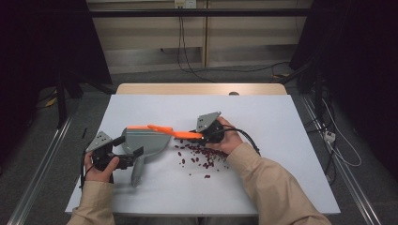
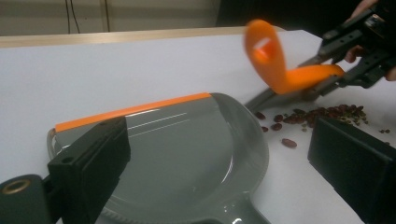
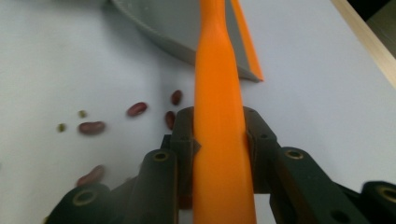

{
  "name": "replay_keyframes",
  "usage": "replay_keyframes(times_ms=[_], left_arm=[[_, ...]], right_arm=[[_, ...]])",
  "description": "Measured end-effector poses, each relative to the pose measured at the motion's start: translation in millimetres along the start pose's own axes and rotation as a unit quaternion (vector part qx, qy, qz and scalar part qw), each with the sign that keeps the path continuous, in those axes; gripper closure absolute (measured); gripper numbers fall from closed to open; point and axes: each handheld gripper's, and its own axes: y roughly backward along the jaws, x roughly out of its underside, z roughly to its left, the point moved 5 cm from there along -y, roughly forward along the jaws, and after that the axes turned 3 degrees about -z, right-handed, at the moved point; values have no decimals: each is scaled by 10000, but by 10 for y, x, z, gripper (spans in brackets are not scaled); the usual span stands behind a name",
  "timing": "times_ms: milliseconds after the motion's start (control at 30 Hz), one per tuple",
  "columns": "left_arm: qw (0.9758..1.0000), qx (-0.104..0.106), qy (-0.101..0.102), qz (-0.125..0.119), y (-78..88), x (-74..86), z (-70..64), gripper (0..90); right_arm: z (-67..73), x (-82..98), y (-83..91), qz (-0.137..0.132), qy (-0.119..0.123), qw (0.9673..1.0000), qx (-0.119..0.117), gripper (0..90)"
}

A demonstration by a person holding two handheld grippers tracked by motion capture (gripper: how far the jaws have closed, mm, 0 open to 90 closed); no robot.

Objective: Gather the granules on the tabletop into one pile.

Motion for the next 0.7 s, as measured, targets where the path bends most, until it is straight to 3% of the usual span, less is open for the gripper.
replay_keyframes(times_ms=[433, 567, 700], left_arm=[[10000, 27, -84, 42, -16, 1, -46, 56], [10000, 41, -74, 52, -17, 4, -49, 56], [10000, 28, -38, 32, -20, 1, -42, 56]], right_arm=[[252, 16, 197, -26, 54, 9995, -321, 710], [236, -13, 250, -108, 42, 9996, -264, 711], [124, -74, 267, -332, -40, 9994, -92, 711]])
